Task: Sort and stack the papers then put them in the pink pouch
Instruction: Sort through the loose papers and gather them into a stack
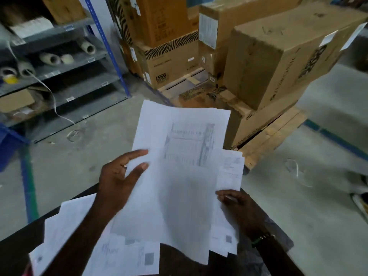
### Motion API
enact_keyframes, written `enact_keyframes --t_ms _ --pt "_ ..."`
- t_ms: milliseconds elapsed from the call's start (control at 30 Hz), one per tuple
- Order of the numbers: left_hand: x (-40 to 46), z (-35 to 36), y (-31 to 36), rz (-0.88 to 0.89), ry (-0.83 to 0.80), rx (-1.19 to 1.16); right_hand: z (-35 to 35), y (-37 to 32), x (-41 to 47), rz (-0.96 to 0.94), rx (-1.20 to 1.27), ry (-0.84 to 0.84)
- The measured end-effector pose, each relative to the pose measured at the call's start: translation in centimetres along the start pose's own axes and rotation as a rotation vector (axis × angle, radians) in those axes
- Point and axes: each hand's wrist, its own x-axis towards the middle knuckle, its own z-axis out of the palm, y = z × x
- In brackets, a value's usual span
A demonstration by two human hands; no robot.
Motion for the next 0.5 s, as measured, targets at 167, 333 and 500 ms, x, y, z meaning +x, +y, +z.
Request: enact_keyframes --t_ms 167,333,500 --pt "-4.1 5.3 -8.6 -0.194 -0.203 0.009 0.4 -1.8 -1.4 -0.073 0.074 -0.055" --pt "-7.2 7.8 -11.1 -0.455 -0.214 -0.185 0.4 -2.4 -2.6 -0.171 0.109 -0.086" --pt "-8.7 9.2 -11.5 -0.592 -0.211 -0.377 0.7 -1.3 -3.2 -0.128 0.188 -0.07"
